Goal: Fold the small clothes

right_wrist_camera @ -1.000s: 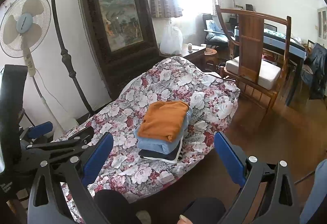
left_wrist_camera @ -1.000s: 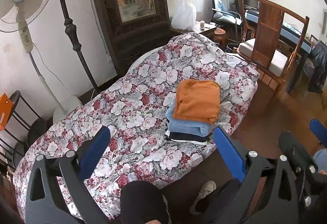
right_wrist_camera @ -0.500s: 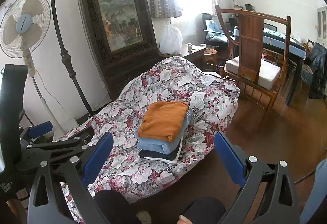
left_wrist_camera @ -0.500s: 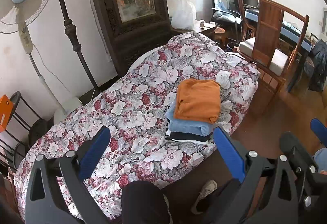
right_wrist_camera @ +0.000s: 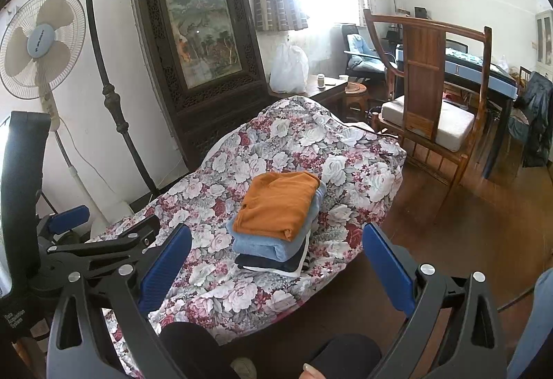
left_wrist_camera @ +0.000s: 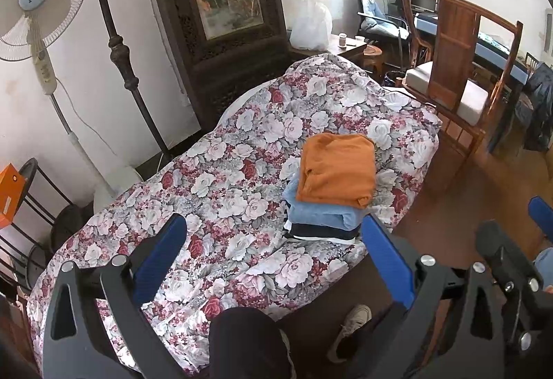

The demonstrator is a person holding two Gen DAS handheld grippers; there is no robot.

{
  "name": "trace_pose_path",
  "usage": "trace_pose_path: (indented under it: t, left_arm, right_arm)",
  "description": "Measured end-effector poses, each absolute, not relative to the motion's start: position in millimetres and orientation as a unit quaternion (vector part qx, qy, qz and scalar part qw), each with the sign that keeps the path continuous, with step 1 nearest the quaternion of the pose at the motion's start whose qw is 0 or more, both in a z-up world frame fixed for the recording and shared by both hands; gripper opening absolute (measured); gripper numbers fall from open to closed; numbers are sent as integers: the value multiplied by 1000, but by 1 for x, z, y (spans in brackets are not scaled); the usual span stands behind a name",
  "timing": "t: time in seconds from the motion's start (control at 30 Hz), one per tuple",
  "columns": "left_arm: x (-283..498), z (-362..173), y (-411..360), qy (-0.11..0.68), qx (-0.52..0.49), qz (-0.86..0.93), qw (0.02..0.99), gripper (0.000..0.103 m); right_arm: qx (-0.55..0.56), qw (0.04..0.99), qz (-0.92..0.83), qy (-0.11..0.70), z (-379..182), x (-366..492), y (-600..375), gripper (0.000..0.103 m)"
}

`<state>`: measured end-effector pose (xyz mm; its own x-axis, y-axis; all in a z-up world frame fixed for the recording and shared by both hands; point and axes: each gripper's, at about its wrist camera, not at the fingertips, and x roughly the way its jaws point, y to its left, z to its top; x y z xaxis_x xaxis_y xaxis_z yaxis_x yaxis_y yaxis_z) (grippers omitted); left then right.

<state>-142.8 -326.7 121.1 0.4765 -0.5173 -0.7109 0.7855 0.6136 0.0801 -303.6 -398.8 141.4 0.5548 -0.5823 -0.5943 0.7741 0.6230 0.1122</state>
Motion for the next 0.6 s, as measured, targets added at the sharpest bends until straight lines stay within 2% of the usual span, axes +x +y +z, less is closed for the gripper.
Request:
trace_pose_path:
  t: [0.6]
  left_arm:
    - [-143,122,-327,333,203,-390,834,99]
  right_arm:
    - [184,862,-394,260,142,-305,-398,99]
